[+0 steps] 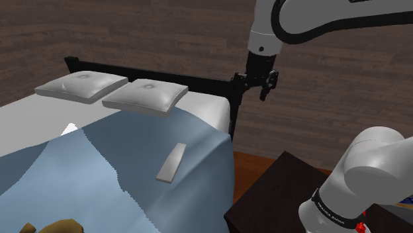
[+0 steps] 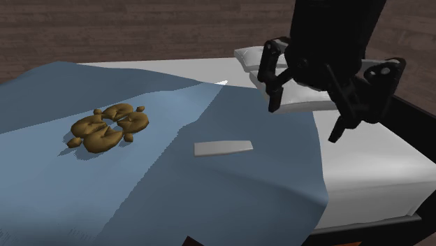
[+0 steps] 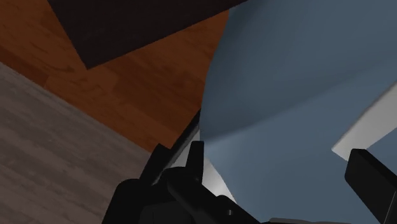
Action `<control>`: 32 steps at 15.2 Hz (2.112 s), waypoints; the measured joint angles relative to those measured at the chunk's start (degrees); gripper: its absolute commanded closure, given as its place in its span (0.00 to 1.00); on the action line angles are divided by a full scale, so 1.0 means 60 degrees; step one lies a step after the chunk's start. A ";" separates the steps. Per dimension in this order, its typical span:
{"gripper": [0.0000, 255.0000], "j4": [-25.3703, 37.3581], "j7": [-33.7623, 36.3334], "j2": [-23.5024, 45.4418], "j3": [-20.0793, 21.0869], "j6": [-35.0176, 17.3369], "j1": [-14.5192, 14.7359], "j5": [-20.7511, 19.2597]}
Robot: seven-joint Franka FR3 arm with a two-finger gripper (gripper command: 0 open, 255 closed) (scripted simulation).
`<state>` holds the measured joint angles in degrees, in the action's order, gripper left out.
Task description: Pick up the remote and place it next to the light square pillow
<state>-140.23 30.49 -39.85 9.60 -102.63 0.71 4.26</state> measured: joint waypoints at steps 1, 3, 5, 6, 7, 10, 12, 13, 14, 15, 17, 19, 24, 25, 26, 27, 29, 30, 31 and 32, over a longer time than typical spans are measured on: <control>0.00 -0.0094 0.0302 0.0126 0.0172 -0.0214 0.0000 0.0099; 0.00 -0.0259 0.0895 0.0468 0.0516 -0.0698 -0.0014 0.0277; 0.00 -0.0312 0.1561 0.0996 0.0936 -0.1266 -0.0025 0.0452; 0.00 -0.0235 0.1860 0.1298 0.1103 -0.1486 -0.0066 0.0489; 0.00 -0.0166 0.2166 0.1663 0.1285 -0.1773 -0.0115 0.0512; 0.00 0.0004 0.3129 0.2600 0.1816 -0.2518 -0.0226 0.0543; 0.00 0.0191 0.3899 0.3404 0.2243 -0.3110 -0.0298 0.0469; 0.00 0.0332 0.4258 0.3749 0.2403 -0.3296 -0.0344 0.0401; 0.00 0.0380 0.4584 0.4049 0.2535 -0.3528 -0.0386 0.0331; 0.00 0.0566 0.4998 0.4523 0.2724 -0.3793 -0.0438 0.0180; 0.00 0.0953 0.5720 0.5301 0.2940 -0.4116 -0.0551 -0.0150; 0.00 0.1313 0.6494 0.6136 0.3111 -0.4483 -0.0594 -0.0568; 0.00 0.2536 0.8583 0.8269 0.3175 -0.5072 -0.0321 -0.1812; 0.00 0.2856 0.8976 0.8749 0.3099 -0.5172 -0.0202 -0.2085; 0.00 0.3101 0.9289 0.9089 0.3024 -0.5212 -0.0103 -0.2257; 0.00 0.3377 0.9650 0.9504 0.2931 -0.5303 0.0049 -0.2471; 0.00 0.3830 1.0119 1.0134 0.2751 -0.5405 0.0264 -0.2760; 0.00 0.3903 1.0245 1.0308 0.2695 -0.5486 0.0335 -0.2854; 0.00 0.3959 1.0333 1.0454 0.2648 -0.5564 0.0393 -0.2935; 0.00 0.3966 1.0364 1.0576 0.2596 -0.5671 0.0410 -0.3006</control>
<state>-116.44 92.67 23.61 25.17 -136.66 3.17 -13.78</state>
